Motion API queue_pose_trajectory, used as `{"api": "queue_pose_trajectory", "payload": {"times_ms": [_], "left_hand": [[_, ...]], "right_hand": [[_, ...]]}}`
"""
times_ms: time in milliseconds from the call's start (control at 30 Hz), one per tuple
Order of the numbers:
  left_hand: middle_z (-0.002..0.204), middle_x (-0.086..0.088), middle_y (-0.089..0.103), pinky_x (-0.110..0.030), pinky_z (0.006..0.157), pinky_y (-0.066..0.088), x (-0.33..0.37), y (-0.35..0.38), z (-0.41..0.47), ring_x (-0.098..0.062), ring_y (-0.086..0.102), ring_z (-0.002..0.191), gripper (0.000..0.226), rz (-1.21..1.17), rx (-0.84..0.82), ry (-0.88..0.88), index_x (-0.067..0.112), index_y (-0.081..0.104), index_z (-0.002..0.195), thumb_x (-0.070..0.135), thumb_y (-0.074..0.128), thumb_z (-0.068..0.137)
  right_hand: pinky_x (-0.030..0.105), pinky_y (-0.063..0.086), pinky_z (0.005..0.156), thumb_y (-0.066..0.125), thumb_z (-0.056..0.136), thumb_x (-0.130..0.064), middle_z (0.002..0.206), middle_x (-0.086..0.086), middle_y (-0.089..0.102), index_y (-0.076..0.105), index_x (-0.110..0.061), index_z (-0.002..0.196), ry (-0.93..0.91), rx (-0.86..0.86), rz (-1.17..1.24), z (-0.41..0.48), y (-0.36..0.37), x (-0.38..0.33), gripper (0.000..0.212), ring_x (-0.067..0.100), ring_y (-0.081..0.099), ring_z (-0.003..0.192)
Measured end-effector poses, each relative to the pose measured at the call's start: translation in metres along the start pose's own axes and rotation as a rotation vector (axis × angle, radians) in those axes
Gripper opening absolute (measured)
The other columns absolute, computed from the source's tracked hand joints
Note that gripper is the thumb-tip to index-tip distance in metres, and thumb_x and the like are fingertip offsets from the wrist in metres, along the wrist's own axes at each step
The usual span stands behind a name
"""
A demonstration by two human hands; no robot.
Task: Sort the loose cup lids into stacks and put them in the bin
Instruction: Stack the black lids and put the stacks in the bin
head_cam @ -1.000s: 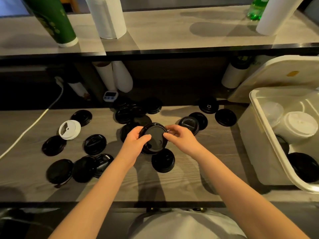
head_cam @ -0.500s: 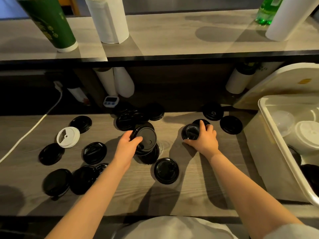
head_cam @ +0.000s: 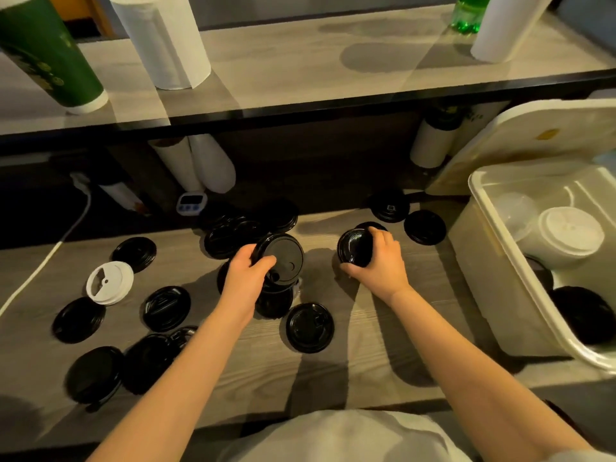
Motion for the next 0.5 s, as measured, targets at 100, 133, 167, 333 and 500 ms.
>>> {"api": "queue_pose_trajectory", "payload": {"times_ms": [100, 133, 167, 333, 500], "left_hand": [[0.107, 0.004, 0.064, -0.027, 0.086, 0.047, 0.010, 0.022, -0.008, -0.012, 0.060, 0.103, 0.022, -0.015, -0.038, 0.039, 0.025, 0.058, 0.109, 0.011, 0.055, 0.091], [0.107, 0.004, 0.064, -0.028, 0.086, 0.048, 0.015, 0.031, -0.011, -0.011, 0.060, 0.101, 0.022, -0.038, -0.054, 0.049, 0.027, 0.058, 0.105, 0.010, 0.055, 0.091], [0.106, 0.004, 0.064, -0.028, 0.085, 0.049, 0.020, 0.042, -0.015, -0.010, 0.061, 0.099, 0.024, -0.061, -0.075, 0.060, 0.028, 0.058, 0.104, 0.009, 0.054, 0.091], [0.102, 0.005, 0.065, -0.024, 0.081, 0.050, 0.044, 0.105, -0.040, -0.008, 0.062, 0.096, 0.026, -0.122, -0.186, 0.133, 0.030, 0.057, 0.099, 0.005, 0.052, 0.092], [0.092, 0.011, 0.068, -0.021, 0.076, 0.049, 0.064, 0.165, -0.059, -0.005, 0.065, 0.090, 0.029, -0.142, -0.272, 0.190, 0.030, 0.061, 0.094, 0.003, 0.052, 0.090]], "right_hand": [[0.034, 0.030, 0.107, 0.076, 0.072, -0.044, 0.143, 0.003, 0.033, 0.028, -0.018, 0.144, 0.011, 0.046, 0.140, -0.018, -0.027, -0.001, 0.091, 0.022, 0.030, 0.132], [0.031, 0.030, 0.106, 0.076, 0.072, -0.044, 0.142, 0.002, 0.033, 0.030, -0.019, 0.144, 0.008, 0.060, 0.172, -0.024, -0.039, 0.000, 0.089, 0.020, 0.031, 0.132], [0.029, 0.030, 0.105, 0.076, 0.072, -0.044, 0.141, 0.001, 0.033, 0.031, -0.020, 0.143, 0.007, 0.066, 0.195, -0.031, -0.051, 0.002, 0.087, 0.018, 0.032, 0.131], [0.028, 0.034, 0.107, 0.075, 0.074, -0.041, 0.139, -0.006, 0.035, 0.030, -0.023, 0.144, -0.036, 0.076, 0.317, -0.063, -0.120, 0.017, 0.085, 0.010, 0.036, 0.129], [0.015, 0.041, 0.094, 0.078, 0.073, -0.032, 0.127, -0.021, 0.043, 0.035, -0.038, 0.132, -0.051, 0.168, 0.481, -0.085, -0.187, 0.041, 0.073, 0.001, 0.045, 0.119]]}}
Point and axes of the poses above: each hand's wrist, its own z-axis towards the middle knuckle, its own y-axis out of the palm, x = y × z, the point moved 2 cm from there along z, towards the middle knuckle
